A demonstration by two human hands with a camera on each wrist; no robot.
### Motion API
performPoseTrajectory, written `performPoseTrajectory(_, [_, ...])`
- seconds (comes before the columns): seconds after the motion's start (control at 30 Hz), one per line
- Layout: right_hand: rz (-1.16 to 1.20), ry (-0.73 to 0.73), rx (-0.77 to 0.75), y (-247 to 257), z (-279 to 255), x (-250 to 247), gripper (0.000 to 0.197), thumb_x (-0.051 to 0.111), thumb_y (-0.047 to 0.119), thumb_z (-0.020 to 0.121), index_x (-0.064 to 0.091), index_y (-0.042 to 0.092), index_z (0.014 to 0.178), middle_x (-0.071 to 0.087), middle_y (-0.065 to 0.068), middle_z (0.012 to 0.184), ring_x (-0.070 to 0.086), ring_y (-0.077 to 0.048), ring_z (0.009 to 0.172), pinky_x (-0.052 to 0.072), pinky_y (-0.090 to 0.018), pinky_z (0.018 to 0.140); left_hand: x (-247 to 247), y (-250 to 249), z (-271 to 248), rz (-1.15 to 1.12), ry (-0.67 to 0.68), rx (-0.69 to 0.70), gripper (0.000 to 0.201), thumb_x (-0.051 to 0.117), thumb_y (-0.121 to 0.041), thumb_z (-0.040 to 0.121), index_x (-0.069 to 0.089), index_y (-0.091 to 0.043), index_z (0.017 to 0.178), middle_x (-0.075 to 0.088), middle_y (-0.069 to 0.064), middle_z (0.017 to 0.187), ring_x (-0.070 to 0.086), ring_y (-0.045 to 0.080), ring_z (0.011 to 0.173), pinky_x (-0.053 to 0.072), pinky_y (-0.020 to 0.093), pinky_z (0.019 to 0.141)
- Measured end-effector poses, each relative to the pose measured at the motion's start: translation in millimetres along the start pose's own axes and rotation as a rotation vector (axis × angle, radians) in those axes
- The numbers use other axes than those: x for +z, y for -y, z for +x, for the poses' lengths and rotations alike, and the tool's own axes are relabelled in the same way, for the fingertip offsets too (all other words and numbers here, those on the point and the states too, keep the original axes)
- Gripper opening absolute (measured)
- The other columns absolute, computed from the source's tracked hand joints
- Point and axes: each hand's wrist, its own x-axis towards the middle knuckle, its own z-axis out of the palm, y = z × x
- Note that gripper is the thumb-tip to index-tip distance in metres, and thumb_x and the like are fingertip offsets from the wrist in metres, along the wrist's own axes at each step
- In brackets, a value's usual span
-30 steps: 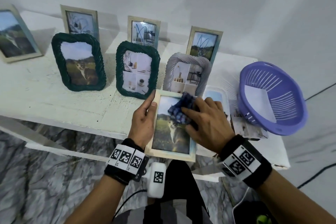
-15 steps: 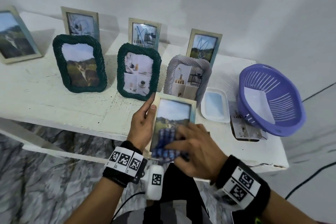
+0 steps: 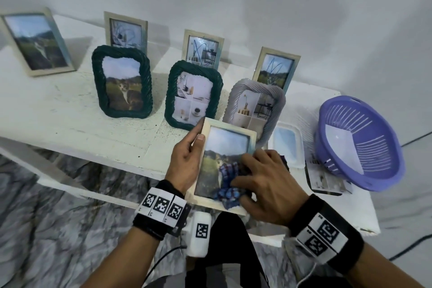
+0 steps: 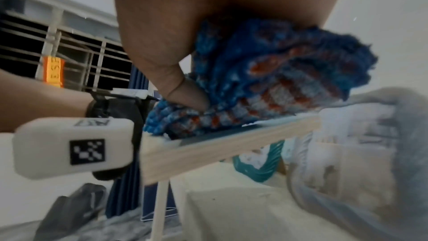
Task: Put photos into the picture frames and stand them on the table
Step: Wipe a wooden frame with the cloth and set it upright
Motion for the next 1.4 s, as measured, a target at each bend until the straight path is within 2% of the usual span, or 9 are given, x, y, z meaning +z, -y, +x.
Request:
performPoseTrajectory(0.17, [0.017, 0.006, -0.072, 12, 7, 9, 0.023, 0.056, 0.039, 0.073, 0.070, 0.034, 0.090, 0.050, 0.000, 0.094, 0.047, -0.024, 0.090, 0.038, -0.041, 0.079, -3, 9, -5, -0.015, -0.042, -0.075, 0.036, 0.047, -0.033, 0.101, 0.049, -0.046, 0.134, 0.059, -0.003, 0.133, 0.059, 0.018, 0.116, 0.042, 0.046, 0.106])
performPoseTrajectory(0.43, [-0.068, -0.192, 0.345, -13, 38, -3, 0.044, 0.046, 0.042, 0.073, 0.072, 0.023, 0.103, 0.053, -0.007, 0.090, 0.051, -0.030, 0.081, 0.039, -0.041, 0.072, 5, 0, -6, -0.076, -0.065, -0.068, 0.037, 0.042, -0.013, 0.104, 0.044, -0.027, 0.138, 0.055, 0.005, 0.140, 0.053, 0.016, 0.127, 0.043, 0.042, 0.108])
performPoseTrajectory(0.6, [0.100, 0.006, -0.012, 22, 6, 6, 0.037, 0.051, 0.038, 0.076, 0.069, 0.034, 0.108, 0.048, 0.002, 0.088, 0.039, -0.016, 0.084, 0.034, -0.035, 0.074, -2, 7, -4, -0.066, -0.094, -0.077, 0.037, 0.046, -0.026, 0.101, 0.050, -0.040, 0.135, 0.057, 0.001, 0.138, 0.053, 0.018, 0.128, 0.040, 0.050, 0.110])
performPoseTrajectory(0.83, [-0.125, -0.071, 0.169, -19, -4, 5, 0.037, 0.049, 0.040, 0.071, 0.071, 0.029, 0.100, 0.053, -0.003, 0.088, 0.048, -0.027, 0.077, 0.035, -0.038, 0.069, 4, 15, -18, 0.024, -0.038, -0.051, 0.040, 0.042, -0.021, 0.104, 0.041, -0.033, 0.142, 0.057, -0.012, 0.137, 0.058, -0.001, 0.108, 0.043, 0.017, 0.100])
performPoseTrajectory(0.97, [-0.104, -0.131, 0.286, -6, 17, 7, 0.043, 0.049, 0.040, 0.076, 0.068, 0.022, 0.109, 0.054, -0.006, 0.097, 0.050, -0.028, 0.083, 0.037, -0.038, 0.072, 14, 13, -22, 0.023, -0.044, -0.050, 0.041, 0.042, -0.024, 0.104, 0.042, -0.025, 0.145, 0.051, -0.007, 0.144, 0.046, 0.007, 0.133, 0.036, 0.036, 0.114])
performPoseTrajectory(1.1, [0.017, -0.069, 0.058, 16, 4, 14, 0.044, 0.049, 0.038, 0.076, 0.066, 0.026, 0.115, 0.051, -0.005, 0.093, 0.045, -0.024, 0.080, 0.036, -0.037, 0.070, 14, 17, -23, -0.097, 0.003, -0.094, 0.046, 0.049, -0.042, 0.100, 0.046, -0.029, 0.144, 0.052, -0.005, 0.144, 0.045, 0.017, 0.136, 0.036, 0.049, 0.113])
performPoseTrajectory(1.2, [0.071, 0.003, 0.004, 8, -13, 9, 0.045, 0.050, 0.039, 0.075, 0.066, 0.030, 0.115, 0.050, -0.002, 0.089, 0.047, -0.024, 0.078, 0.039, -0.036, 0.067, 15, 24, -24, -0.013, 0.014, -0.057, 0.043, 0.045, -0.033, 0.103, 0.044, -0.027, 0.145, 0.056, -0.009, 0.137, 0.051, 0.008, 0.127, 0.038, 0.036, 0.112])
performPoseTrajectory(1.27, [0.154, -0.064, 0.046, -8, -25, 5, 0.048, 0.051, 0.034, 0.073, 0.067, 0.027, 0.118, 0.051, -0.002, 0.089, 0.050, -0.024, 0.079, 0.043, -0.036, 0.066, 16, 25, -22, 0.036, -0.001, -0.023, 0.041, 0.042, -0.028, 0.104, 0.043, -0.034, 0.144, 0.052, -0.015, 0.112, 0.056, 0.002, 0.097, 0.044, 0.017, 0.093])
performPoseTrajectory(1.4, [0.418, -0.323, 0.380, -51, -44, 2, 0.045, 0.055, 0.023, 0.078, 0.061, 0.017, 0.122, 0.051, 0.002, 0.090, 0.057, -0.019, 0.076, 0.049, -0.038, 0.068, 11, 19, -12, 0.043, -0.037, 0.000, 0.040, 0.040, -0.019, 0.104, 0.039, -0.033, 0.141, 0.049, -0.013, 0.142, 0.045, -0.004, 0.130, 0.035, 0.021, 0.111])
